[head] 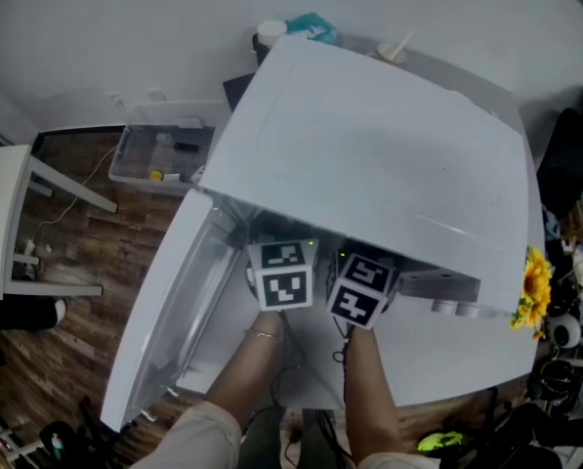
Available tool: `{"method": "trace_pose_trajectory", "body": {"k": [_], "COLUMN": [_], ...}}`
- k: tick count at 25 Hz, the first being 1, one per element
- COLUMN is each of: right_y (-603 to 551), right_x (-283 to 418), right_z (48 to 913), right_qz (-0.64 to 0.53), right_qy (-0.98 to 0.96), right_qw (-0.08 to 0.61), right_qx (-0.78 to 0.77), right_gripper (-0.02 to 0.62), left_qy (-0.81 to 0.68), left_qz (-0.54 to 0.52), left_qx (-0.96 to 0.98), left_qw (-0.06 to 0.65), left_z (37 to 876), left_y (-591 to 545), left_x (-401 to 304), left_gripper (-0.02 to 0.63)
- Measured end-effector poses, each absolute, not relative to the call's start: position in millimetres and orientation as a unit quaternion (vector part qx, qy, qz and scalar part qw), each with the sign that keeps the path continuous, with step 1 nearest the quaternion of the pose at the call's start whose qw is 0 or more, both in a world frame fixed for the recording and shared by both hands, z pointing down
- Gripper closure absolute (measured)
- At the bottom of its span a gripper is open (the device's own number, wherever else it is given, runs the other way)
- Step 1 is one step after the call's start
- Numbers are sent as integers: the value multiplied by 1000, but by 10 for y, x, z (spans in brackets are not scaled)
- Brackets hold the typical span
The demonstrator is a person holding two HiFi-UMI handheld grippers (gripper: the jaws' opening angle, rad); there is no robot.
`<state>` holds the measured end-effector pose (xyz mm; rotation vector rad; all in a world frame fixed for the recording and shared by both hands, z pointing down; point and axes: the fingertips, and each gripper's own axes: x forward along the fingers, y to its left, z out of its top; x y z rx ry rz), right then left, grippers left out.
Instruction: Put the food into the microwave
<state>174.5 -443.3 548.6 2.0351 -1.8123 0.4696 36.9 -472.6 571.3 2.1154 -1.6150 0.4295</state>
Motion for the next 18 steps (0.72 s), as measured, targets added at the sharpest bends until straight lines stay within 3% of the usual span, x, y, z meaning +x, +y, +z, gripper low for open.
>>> {"method": "trace_pose_trajectory", "body": {"k": [6, 18], "right_y": [-4424, -4384], "right_x": [1758, 1779], "right_z": [5468, 5446], "right_qz": [166, 170], "right_qy": [-643, -656], "right_qw": [179, 158], "right_qx": [726, 719], "right_gripper": [508, 508], "left_qy": [-596, -590], "left_qz": [177, 147], "left_qx": [757, 760], "left_qw": [203, 231], "left_z": [5703, 5682], "left_y": [-4729, -4718], "left_x": [391, 411], "left_gripper": [526, 525]}}
